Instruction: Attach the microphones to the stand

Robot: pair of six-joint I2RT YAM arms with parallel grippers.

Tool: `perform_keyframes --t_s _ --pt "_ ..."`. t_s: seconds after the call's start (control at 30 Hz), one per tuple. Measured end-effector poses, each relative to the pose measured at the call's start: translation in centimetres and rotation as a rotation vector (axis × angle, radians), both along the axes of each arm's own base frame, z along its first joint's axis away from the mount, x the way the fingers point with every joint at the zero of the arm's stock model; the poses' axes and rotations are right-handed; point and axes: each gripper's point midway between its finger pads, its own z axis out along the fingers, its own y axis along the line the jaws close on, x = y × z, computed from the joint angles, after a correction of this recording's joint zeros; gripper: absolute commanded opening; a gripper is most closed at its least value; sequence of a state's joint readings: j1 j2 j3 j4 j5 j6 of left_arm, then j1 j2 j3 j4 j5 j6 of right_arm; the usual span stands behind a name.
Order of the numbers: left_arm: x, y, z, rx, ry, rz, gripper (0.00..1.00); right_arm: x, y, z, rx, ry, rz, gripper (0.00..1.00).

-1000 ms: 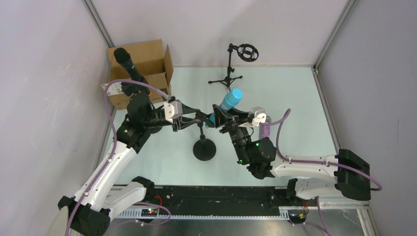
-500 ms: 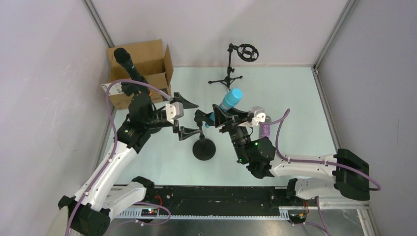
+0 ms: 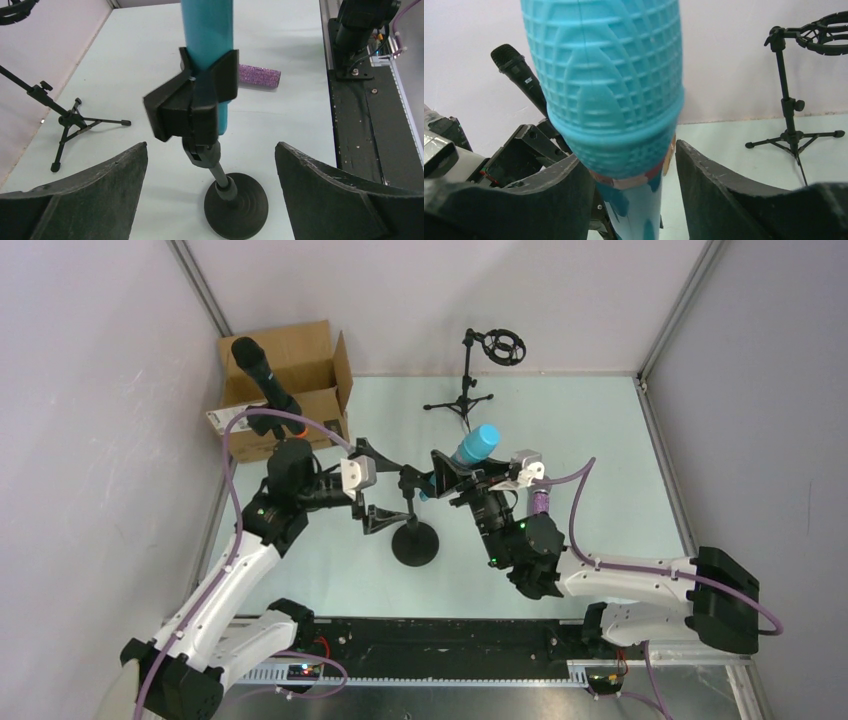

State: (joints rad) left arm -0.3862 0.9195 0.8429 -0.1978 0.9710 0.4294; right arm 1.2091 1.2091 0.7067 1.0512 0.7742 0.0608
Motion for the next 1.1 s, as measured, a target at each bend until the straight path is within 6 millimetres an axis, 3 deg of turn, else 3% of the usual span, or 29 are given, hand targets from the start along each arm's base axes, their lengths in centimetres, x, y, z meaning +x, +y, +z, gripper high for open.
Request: perform_keyframes --t_s 0.2,0.4,0.8,1.0,1.1 --pt "-0.1 0.1 -1.3 0.017 0.006 -0.004 1.0 -0.1 0.2 -0.2 -0.01 0.012 0.027 0.82" --pt "0.0 0.2 -1.3 0.022 -0.004 0.004 1.0 -0.4 0.7 -0.5 -0.029 0.018 0.057 0.99" --pt "0.4 1.4 -0.5 0.043 -0.008 0.106 1.0 -4.3 -1.8 -0.1 -0.105 0.045 0.229 0.99" --pt "0.2 1.8 0.6 0.038 -0.016 0.134 1.0 -7.1 -1.2 -3.3 -0.234 0.08 0.36 0.94" --pt "0.0 2.0 2.0 0.024 -0.036 0.145 1.0 -8.3 -0.4 -6.4 -0.322 0.109 0.414 0.91"
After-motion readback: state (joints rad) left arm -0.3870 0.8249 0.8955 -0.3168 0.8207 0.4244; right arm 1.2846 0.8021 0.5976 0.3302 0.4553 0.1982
